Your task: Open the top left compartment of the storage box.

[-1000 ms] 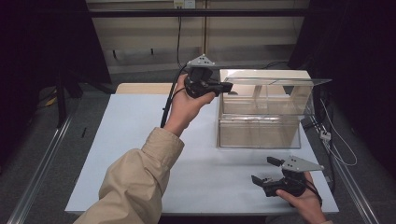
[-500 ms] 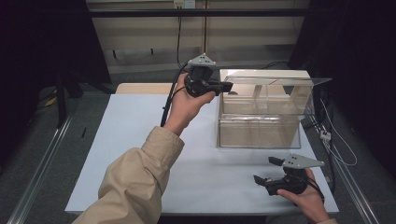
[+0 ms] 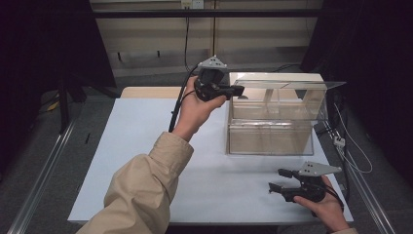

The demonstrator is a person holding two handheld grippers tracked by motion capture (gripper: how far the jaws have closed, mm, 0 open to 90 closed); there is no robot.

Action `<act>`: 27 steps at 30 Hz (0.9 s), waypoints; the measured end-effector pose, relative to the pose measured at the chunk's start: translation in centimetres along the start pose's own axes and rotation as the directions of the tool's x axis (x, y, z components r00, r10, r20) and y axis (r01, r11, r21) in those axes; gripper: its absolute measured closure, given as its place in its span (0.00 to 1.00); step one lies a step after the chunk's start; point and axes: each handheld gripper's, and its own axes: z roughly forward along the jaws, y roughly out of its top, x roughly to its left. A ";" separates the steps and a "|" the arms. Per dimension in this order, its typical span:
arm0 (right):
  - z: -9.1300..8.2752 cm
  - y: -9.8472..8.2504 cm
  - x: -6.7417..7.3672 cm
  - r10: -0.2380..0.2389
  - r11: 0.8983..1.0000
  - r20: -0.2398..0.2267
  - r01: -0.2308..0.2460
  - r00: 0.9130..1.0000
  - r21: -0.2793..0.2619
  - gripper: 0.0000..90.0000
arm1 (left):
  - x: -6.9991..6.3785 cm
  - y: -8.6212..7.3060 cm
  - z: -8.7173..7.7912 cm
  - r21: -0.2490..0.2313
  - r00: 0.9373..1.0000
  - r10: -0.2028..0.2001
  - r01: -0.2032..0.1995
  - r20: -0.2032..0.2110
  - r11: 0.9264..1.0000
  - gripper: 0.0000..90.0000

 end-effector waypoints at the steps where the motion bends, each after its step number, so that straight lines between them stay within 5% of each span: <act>1: 0.0 -0.1 -0.1 -0.006 1.000 -0.001 0.006 1.000 0.002 0.38 | 0.0 0.0 0.0 0.000 1.000 0.000 0.000 0.000 1.000 1.00; 14: 0.5 -1.5 -0.4 -0.054 0.992 -0.024 0.056 0.998 0.110 0.57 | -0.2 0.1 0.0 -0.001 1.000 0.005 -0.005 -0.005 1.000 1.00; 19: 1.0 -1.3 0.1 -0.124 0.979 -0.026 0.126 0.992 0.161 0.70 | -0.1 0.1 0.0 0.003 1.000 0.005 -0.005 -0.004 1.000 1.00; 24: 0.9 -1.3 -0.3 -0.116 0.979 -0.051 0.123 0.992 0.160 0.94 | -0.2 0.1 0.0 0.005 1.000 0.008 -0.008 -0.005 1.000 1.00; 27: 1.0 -1.1 -0.3 -0.112 0.977 -0.054 0.120 0.992 0.174 0.94 | -0.2 0.1 0.0 0.007 1.000 0.007 -0.007 -0.006 1.000 1.00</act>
